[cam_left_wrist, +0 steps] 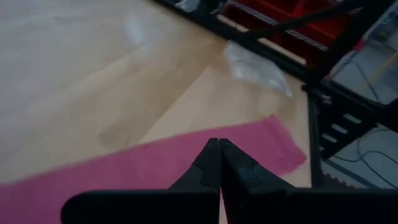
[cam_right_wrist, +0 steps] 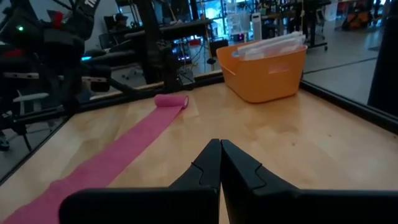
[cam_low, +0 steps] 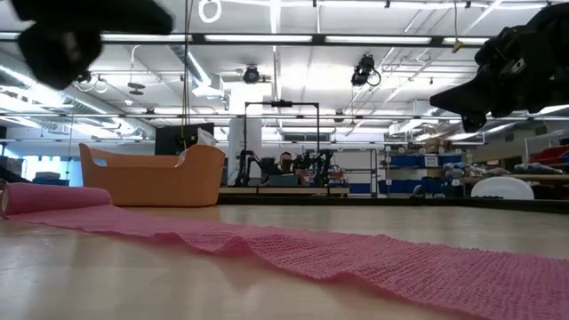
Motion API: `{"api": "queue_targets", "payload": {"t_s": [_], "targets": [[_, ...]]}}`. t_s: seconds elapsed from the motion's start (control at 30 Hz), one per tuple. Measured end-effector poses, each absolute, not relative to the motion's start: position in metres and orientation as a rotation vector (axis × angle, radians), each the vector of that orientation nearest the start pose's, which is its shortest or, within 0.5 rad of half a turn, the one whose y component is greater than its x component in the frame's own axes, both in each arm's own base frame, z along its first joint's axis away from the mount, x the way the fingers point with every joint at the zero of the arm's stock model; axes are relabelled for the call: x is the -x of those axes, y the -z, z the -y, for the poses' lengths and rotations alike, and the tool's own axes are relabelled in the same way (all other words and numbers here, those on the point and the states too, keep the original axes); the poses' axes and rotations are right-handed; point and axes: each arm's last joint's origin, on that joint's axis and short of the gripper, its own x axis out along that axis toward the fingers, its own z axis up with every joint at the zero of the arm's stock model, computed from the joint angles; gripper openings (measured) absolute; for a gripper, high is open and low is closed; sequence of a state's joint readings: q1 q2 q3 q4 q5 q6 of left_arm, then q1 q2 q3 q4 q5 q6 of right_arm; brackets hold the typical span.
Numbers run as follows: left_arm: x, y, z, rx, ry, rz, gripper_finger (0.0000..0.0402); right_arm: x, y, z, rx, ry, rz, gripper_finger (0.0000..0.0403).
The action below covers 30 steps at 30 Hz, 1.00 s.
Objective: Roll bandage
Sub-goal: Roll the pink bandage
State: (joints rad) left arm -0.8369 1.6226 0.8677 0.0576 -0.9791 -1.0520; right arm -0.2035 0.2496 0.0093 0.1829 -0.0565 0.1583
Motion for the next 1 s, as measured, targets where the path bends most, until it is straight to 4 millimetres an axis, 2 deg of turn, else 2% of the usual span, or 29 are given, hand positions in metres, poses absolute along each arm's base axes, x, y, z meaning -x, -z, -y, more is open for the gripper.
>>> {"api": "queue_targets", "payload": {"t_s": [0.23,0.4,0.63,0.77,0.9,1.0], "targets": [[-0.202,-0.189,0.227,0.439,-0.436,-0.4,0.0002,-0.112,-0.161,0.022,-0.175,0.154,-0.07,0.0018],[-0.183,-0.194,0.221,0.398,-0.539,-0.477,0.0001,-0.113,-0.16,0.022,-0.176,0.155,-0.075,0.0027],[-0.155,-0.191,0.21,0.427,-0.703,-0.713,0.0001,-0.113,-0.16,0.022,-0.176,0.155,-0.074,0.003],[-0.144,-0.184,0.206,0.407,-0.836,-0.806,0.0001,-0.113,-0.16,0.022,-0.175,0.156,-0.074,0.003],[-0.136,-0.168,0.208,0.397,-1.012,-0.876,0.0002,-0.113,-0.16,0.022,-0.176,0.156,-0.074,0.003],[-0.136,-0.156,0.212,0.38,-1.059,-0.943,0.0013,-0.113,-0.16,0.022,-0.175,0.156,-0.074,0.003]]}}
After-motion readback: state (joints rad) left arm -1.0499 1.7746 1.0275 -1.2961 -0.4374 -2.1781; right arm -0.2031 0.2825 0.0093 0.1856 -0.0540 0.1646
